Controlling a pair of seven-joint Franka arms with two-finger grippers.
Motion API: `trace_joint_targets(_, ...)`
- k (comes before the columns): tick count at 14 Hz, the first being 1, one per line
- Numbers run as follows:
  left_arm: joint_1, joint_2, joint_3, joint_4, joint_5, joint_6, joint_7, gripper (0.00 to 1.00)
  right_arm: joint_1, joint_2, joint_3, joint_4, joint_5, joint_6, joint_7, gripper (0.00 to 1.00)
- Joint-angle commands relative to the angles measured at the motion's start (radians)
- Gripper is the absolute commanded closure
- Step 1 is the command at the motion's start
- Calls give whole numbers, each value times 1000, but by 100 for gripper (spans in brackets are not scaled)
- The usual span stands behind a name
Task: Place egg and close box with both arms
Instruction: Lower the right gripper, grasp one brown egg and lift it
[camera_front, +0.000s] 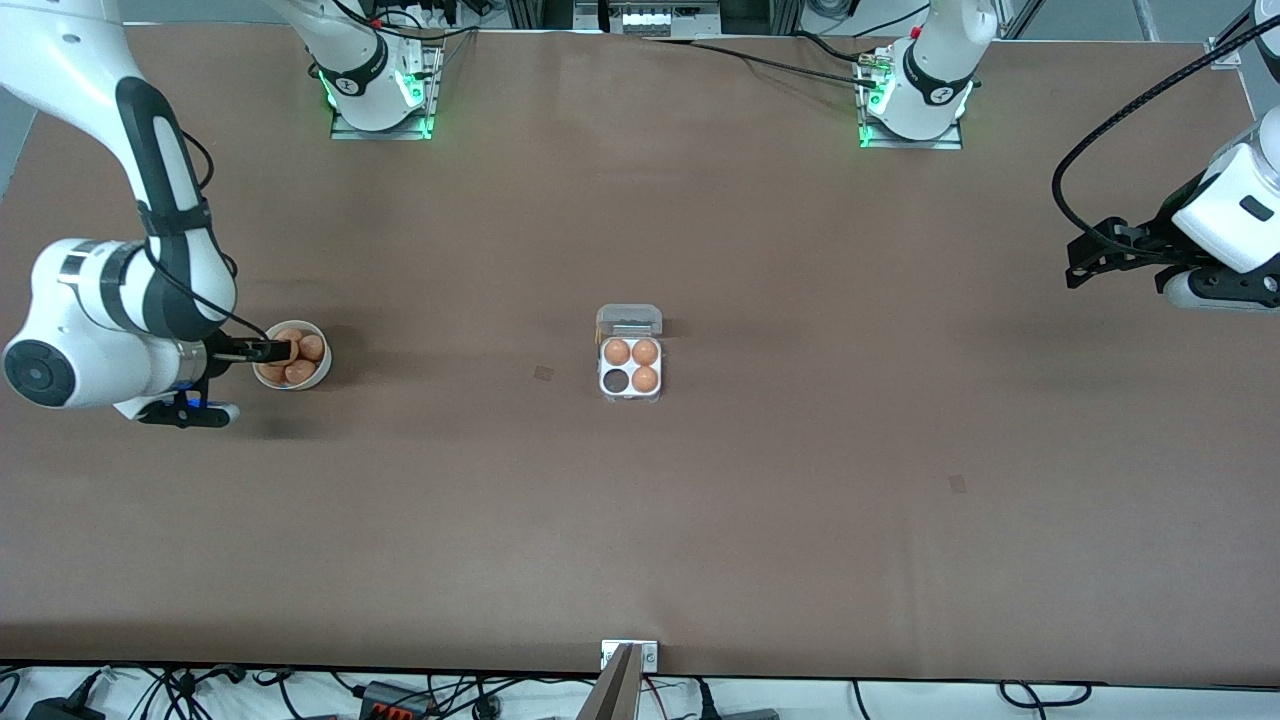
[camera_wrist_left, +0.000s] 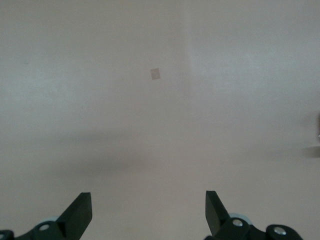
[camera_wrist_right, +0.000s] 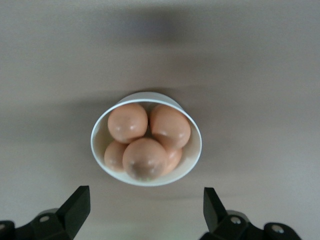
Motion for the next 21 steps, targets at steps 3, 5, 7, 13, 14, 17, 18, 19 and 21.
trace_joint_targets(3, 5, -1, -8, 7, 6, -11, 2, 0, -6, 25, 6, 5, 15, 9, -3, 3)
trace_joint_targets(5, 4, 1, -8, 9, 9, -10, 0, 0, -6, 45, 6, 5, 15, 35, -3, 3)
trace_joint_targets(7, 3, 1, -8, 9, 9, -8, 0, 0, -6, 53, 6, 7, 15, 40, -1, 10)
trace_joint_targets(13, 2, 1, -9, 9, 8, -10, 0, 0, -6, 57, 6, 5, 15, 34, -3, 43)
trace_joint_targets(14, 2, 1, -9, 9, 8, -10, 0, 0, -6, 57, 7, 5, 16, 32, -3, 51)
trace_joint_targets(17, 3, 1, -9, 9, 12, -8, 0, 0, -6, 61, 7, 8, 16, 26, -1, 70)
trace_joint_targets(18, 3, 1, -9, 9, 12, -8, -1, 0, -5, 59, 7, 11, 16, 25, 5, 74)
trace_joint_targets(19, 3, 1, -9, 9, 12, -7, 0, 0, -3, 57, 7, 13, 16, 25, 5, 77)
trace_joint_targets(21, 3, 1, -9, 9, 12, -5, 0, 0, -3, 51, 10, 48, 15, 8, -7, 82)
